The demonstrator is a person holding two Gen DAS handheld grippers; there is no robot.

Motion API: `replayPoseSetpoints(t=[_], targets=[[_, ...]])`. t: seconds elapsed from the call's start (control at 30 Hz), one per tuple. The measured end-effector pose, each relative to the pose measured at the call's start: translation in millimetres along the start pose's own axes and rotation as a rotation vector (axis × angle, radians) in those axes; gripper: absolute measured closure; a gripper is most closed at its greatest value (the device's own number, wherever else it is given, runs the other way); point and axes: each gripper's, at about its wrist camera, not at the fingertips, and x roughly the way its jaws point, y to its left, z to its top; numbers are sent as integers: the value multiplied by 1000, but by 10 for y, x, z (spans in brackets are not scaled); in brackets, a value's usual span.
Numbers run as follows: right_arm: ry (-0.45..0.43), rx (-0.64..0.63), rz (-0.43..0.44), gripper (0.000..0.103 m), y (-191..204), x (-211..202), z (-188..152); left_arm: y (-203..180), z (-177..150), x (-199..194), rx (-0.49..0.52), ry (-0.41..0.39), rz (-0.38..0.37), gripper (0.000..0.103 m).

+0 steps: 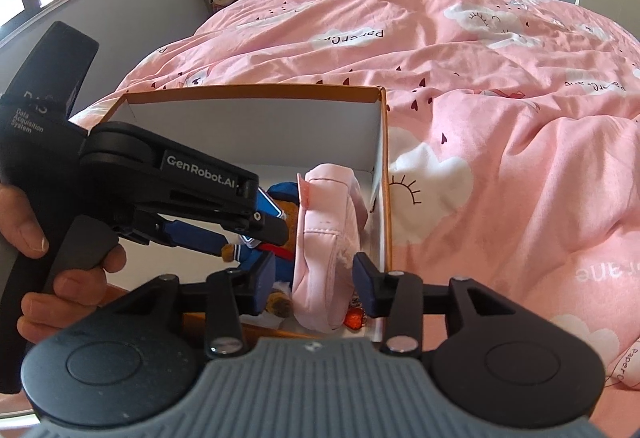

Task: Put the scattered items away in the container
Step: 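Open both grippers to release the bag and duck, then withdraw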

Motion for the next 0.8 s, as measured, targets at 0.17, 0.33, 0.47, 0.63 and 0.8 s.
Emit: replayPoseSetpoints(t=[0.17,0.33,0.47,0.63,0.8], targets=[[-29,0,21,53,42,-104,-19,-56,-128,-285,90,-118,3,31],[-59,-6,32,53,88,-225,-38,-137,-347,-734,284,-303,-17,31],[-79,-17,42,52,153,-315,-69,-218,-591,-1078,456,-441,36,31],[-88,-40,60,51,271,-390,-114,-133,-889,-1429,599,-512,101,33],[-109,-63,65,49,383,-501,-176,129,-1226,-1649,696,-498,132,38]])
